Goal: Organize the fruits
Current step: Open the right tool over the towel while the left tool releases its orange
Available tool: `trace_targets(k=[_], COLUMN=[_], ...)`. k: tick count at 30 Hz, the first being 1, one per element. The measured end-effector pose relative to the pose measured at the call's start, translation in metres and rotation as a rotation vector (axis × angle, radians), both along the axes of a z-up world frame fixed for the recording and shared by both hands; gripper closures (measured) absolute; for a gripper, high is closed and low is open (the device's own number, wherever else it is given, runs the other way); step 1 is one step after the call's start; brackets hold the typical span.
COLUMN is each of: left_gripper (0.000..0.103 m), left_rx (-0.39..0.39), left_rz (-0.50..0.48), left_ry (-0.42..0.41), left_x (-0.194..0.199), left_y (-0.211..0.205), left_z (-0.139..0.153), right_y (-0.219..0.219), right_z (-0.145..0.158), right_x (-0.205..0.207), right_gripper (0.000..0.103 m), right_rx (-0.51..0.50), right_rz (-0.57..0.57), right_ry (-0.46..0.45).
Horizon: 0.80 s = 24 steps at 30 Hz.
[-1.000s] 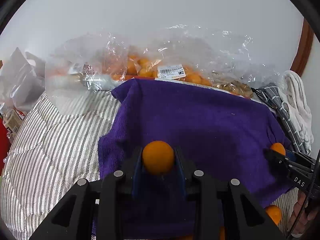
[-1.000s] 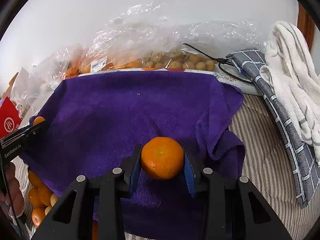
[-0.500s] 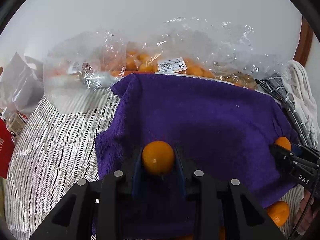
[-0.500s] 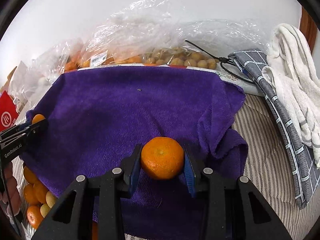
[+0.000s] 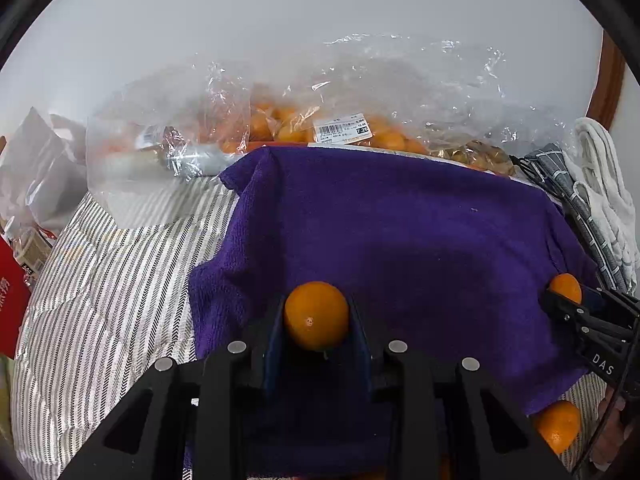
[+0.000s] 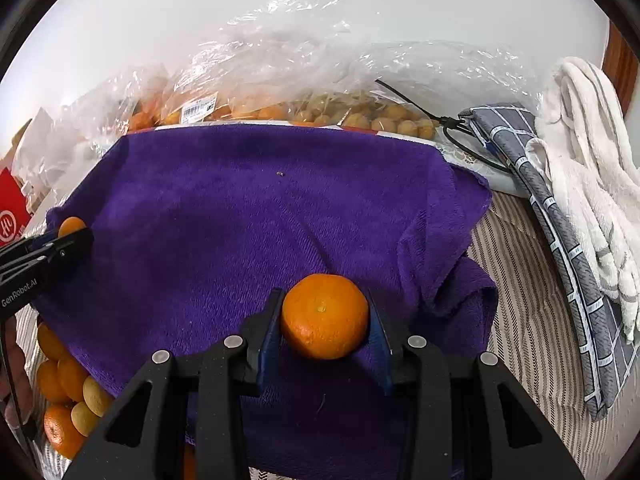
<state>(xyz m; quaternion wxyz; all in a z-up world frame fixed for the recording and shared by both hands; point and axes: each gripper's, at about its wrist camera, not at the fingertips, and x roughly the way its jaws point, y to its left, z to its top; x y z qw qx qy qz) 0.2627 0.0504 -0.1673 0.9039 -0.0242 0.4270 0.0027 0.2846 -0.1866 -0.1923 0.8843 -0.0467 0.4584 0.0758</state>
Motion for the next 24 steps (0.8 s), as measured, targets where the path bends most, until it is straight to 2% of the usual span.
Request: trace_targets(k=[13, 15, 17, 19, 21, 24], left_gripper=[0.073, 0.070, 0.061, 0.059, 0.058, 0.058], left_rx=[-0.017, -0.031, -0.045, -0.063, -0.077, -0.088], left_rz=[0.001, -0.002, -0.003, -0.004, -0.005, -0.009], left_ry=[-0.001, -0.017, -0.037, -0.058, -0.076, -0.100], left_x=[-0.002, -0.004, -0.006, -0.009, -0.011, -0.014], left_y=[0.000, 0.001, 0.002, 0.003, 0.003, 0.003], left_z=[0.002, 0.006, 0.010, 0.015, 0.019, 0.022], right_y=[0.000, 0.000, 0.002, 0.005, 0.007, 0.012], right_z=[0.004, 0.006, 0.008, 0.011, 0.014, 0.021], right_x=[-0.004, -0.007, -0.009, -0.012, -0.015, -0.019], right_gripper=[0.044, 0.043, 0.042, 0.042, 0.034, 0.031], right_rx=[0.012, 0.017, 0.020, 0.024, 0.039, 0.067], right_rz=[-0.013, -0.013, -0.010, -0.003, 0.008, 0.022], right_ry=[-0.017, -0.025, -0.033, -0.043, -0.056, -0.082])
